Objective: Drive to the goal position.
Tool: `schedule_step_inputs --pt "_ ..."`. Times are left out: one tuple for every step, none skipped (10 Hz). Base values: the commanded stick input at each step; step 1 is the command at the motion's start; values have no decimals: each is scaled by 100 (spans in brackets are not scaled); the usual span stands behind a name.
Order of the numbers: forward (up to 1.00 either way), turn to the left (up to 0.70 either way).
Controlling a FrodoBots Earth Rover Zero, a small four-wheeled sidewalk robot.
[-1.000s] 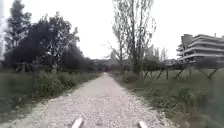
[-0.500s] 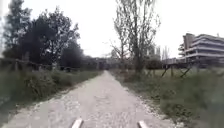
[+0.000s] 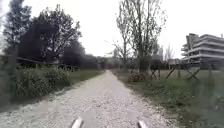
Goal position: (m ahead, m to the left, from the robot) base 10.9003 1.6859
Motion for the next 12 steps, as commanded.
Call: schedule_step_inputs --pt "70 -11" --pt "70 0" --pt "70 0" --pt "70 0" --pt "70 0" --pt "70 0" --pt "70 0" --pt "70 0" --pt "70 0" --pt "70 0" --pt "70 0" --pt "70 0"
